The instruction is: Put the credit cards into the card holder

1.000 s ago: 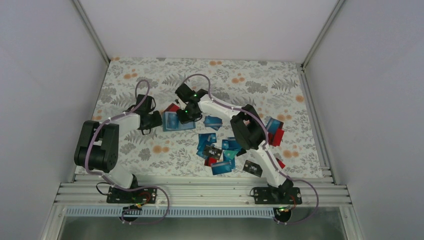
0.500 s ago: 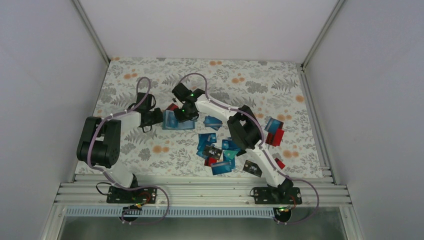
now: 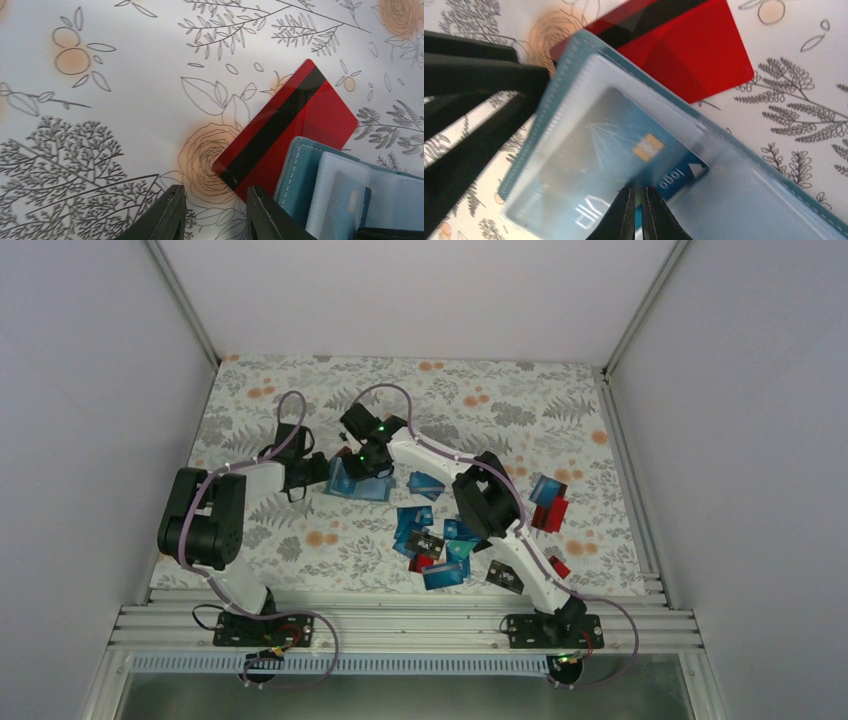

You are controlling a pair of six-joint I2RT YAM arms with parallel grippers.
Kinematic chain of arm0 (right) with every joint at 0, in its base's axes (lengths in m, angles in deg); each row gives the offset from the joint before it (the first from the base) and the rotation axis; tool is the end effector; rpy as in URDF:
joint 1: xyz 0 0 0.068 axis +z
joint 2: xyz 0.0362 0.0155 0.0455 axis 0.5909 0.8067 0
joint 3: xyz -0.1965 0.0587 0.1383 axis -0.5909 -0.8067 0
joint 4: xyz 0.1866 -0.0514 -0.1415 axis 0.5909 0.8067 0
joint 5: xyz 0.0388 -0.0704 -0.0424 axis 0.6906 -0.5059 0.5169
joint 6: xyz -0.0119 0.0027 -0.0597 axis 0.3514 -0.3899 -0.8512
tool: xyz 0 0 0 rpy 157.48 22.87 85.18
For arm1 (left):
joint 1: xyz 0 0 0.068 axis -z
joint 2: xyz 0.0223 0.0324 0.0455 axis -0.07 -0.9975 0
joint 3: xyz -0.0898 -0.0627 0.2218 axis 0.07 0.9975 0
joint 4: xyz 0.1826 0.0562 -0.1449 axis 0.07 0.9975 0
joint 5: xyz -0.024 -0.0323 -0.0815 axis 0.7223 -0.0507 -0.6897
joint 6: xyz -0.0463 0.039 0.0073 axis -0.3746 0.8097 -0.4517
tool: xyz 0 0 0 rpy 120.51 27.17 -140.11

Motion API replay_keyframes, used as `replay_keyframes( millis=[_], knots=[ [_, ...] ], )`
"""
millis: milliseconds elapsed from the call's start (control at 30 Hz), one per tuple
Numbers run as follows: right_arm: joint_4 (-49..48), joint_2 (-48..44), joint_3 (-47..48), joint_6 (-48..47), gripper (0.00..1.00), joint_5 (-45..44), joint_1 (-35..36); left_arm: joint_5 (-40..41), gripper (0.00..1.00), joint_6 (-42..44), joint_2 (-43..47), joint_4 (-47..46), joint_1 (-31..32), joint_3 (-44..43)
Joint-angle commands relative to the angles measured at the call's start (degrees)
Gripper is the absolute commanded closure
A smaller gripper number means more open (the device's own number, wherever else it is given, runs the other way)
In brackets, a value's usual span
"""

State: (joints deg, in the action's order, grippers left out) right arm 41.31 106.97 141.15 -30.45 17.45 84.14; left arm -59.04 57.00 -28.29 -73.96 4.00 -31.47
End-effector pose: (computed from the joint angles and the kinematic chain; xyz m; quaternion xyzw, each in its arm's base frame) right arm 0.3191 0.3669 0.1341 -0.2397 0.9436 0.1974 0.1146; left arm 0.2982 -0.0481 0.1151 -0.1173 0.9483 -0.1416 0.2585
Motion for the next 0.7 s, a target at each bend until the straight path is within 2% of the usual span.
replay_keyframes(
  millis=[0,267,467,667],
  knots=[
    [-2.24,1.13,3.0,1.08,0.96,0.04,0.72,-3.28,0.69,0.55,-4.39,5.98,1.52,1.98],
    [-4.63,-0.87,1.39,1.0,0.96,0.86,0.46,-2.45,0.69,-0.68,-3.8,6.44,1.66,2.25],
    [-6.41,-7.38,-4.76,0.01,0.95,1.91,-0.16,1.54,0.68,-2.38,0.68,9.48,1.66,3.23],
    [-7.0,-16.08,-13.77,-0.8,0.85,0.29,-1.3,3.37,0.64,-3.8,8.92,12.77,1.66,5.27]
  ],
)
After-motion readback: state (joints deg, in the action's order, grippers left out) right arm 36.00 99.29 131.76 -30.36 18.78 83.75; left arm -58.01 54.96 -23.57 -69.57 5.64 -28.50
